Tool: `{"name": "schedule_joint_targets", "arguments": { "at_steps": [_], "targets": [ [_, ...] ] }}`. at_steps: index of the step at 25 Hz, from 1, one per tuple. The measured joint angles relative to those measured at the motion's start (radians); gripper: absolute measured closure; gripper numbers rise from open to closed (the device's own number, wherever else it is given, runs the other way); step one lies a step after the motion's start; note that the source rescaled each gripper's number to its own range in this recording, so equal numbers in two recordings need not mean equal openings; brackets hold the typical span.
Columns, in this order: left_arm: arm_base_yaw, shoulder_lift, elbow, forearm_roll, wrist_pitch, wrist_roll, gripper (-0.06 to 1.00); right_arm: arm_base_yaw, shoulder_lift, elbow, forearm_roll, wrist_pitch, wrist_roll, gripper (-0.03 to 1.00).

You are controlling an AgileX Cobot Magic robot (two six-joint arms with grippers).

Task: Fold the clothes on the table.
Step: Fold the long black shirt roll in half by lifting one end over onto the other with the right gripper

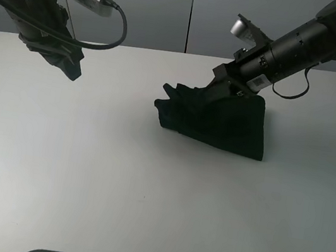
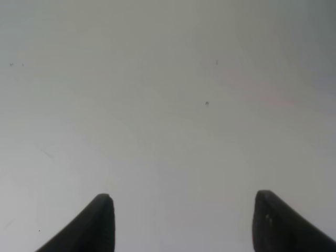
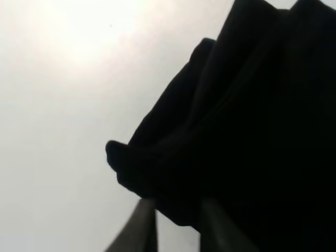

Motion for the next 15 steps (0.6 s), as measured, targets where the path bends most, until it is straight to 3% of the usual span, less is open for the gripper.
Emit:
{"name": "schedule_joint_targets", "arguments": {
  "at_steps": [3,10,15],
  "targets": [
    [0.000,0.000,0.000,-0.002,0.000,0.000,0.22,0.000,0.017,0.000,0.010,-0.002,0.002,0.96],
    [0.000,0.000,0.000,-0.020,-0.002,0.000,0.22,0.003,0.131,0.000,0.155,-0.026,-0.053,0.97],
    [0.000,0.000,0.000,-0.025,-0.004,0.000,0.22,0.078,0.201,0.000,0.201,-0.105,-0.094,0.97]
  ]
}}
